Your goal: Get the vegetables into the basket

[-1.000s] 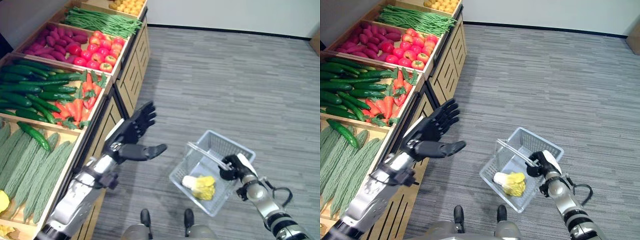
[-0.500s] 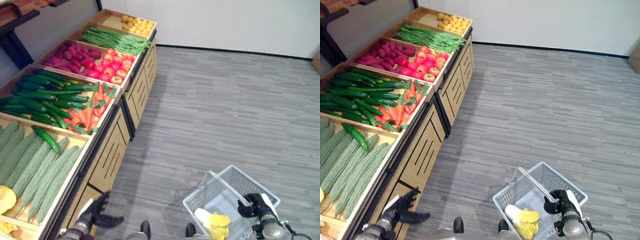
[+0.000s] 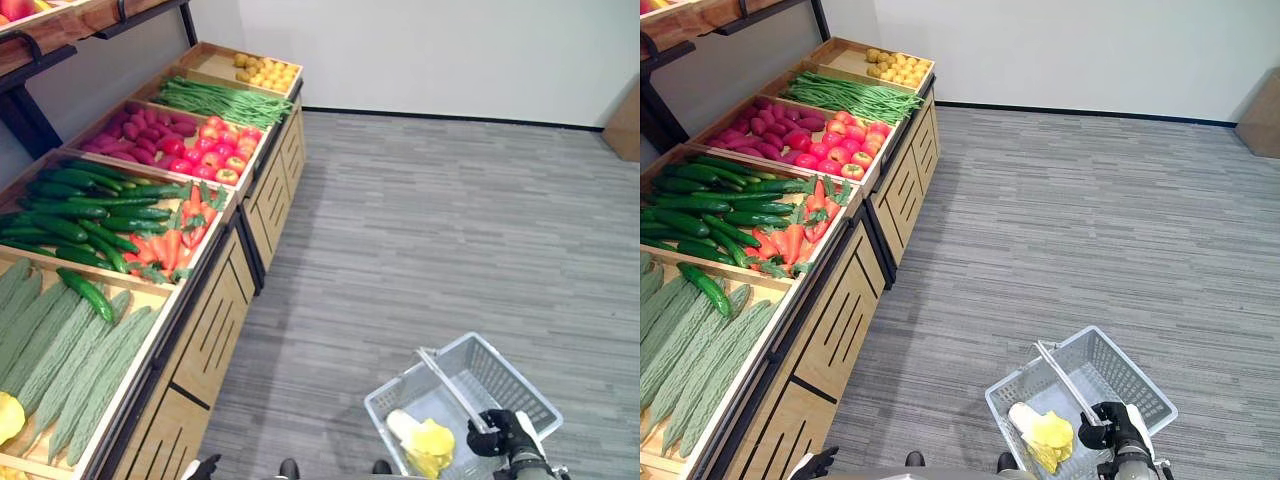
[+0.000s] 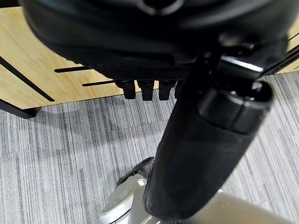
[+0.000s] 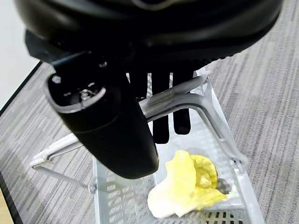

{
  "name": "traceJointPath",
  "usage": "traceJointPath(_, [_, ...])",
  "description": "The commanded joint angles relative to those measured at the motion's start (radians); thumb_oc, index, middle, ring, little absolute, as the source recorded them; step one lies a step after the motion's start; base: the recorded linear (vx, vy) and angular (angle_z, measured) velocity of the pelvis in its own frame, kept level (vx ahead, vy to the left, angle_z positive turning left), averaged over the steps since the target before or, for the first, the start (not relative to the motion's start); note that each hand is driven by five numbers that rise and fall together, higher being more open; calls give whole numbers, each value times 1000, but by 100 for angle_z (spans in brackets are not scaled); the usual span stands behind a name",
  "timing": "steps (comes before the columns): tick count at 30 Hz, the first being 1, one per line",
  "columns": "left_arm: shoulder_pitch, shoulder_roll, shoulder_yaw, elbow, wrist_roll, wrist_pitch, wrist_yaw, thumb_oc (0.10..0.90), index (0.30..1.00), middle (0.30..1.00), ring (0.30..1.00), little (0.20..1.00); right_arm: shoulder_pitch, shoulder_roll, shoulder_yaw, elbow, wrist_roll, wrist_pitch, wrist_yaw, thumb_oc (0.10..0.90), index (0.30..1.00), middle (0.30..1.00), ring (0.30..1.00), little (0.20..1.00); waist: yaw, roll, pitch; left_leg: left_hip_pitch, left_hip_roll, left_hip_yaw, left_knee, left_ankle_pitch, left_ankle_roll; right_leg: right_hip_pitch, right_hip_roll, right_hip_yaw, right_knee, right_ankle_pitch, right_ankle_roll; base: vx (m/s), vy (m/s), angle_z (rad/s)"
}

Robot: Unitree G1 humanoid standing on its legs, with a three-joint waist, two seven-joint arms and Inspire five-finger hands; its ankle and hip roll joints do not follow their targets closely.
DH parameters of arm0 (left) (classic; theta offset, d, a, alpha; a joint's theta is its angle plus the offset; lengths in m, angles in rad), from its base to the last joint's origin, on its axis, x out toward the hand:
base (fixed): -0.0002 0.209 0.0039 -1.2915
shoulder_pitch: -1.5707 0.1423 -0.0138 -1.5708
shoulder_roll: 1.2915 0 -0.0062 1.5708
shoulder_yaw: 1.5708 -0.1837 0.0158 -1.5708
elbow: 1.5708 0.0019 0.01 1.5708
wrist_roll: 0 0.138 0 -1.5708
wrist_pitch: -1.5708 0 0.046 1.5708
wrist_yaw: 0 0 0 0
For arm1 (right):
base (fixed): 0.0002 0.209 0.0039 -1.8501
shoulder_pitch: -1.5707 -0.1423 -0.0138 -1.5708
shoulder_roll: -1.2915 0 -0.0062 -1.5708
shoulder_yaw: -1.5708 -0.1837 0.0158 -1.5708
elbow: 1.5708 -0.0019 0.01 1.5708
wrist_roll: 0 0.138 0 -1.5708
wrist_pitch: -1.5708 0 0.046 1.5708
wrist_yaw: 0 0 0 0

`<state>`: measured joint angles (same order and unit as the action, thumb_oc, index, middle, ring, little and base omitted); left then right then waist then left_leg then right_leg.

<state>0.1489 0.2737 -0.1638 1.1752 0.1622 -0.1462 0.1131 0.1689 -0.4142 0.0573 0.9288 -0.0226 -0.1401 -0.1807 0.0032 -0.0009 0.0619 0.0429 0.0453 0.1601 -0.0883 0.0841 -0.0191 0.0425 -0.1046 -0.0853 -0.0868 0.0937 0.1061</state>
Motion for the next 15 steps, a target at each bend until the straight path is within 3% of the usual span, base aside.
traceJointPath(1, [-62,29,32,2,10,-18,38,900,1000,1000,1000,1000,-108,-40,-19,-52,54,-94,-41,400,300,300,300,300,8,-59,70,-7,35,-3,133,-94,-59,-26,-113,-35,52,23,78,-44,22,-7])
traceJointPath(10, [-91,41,19,-29,-42,-23,38,900,1000,1000,1000,1000,-135,-48,-24,-41,69,-82,-45,400,300,300,300,300,8,-72,122,-75,-7,-5,215,-150,-21,-95,-159,3,141,48,99,-19,110,-6])
traceJointPath(13, [-108,64,5,-53,-32,-22,38,900,1000,1000,1000,1000,-127,-41,-25,-53,82,-84,-41,400,300,300,300,300,-4,-66,150,-74,-22,-21,206,-153,9,-173,-156,31,316,59,96,-4,202,10])
traceJointPath(15, [-111,78,-4,-84,-37,-19,45,900,1000,1000,1000,1000,-147,-38,-2,-57,76,-79,-43,400,300,300,300,300,4,-49,191,-37,-31,4,192,-163,42,-273,-178,-17,525,126,94,32,306,-9])
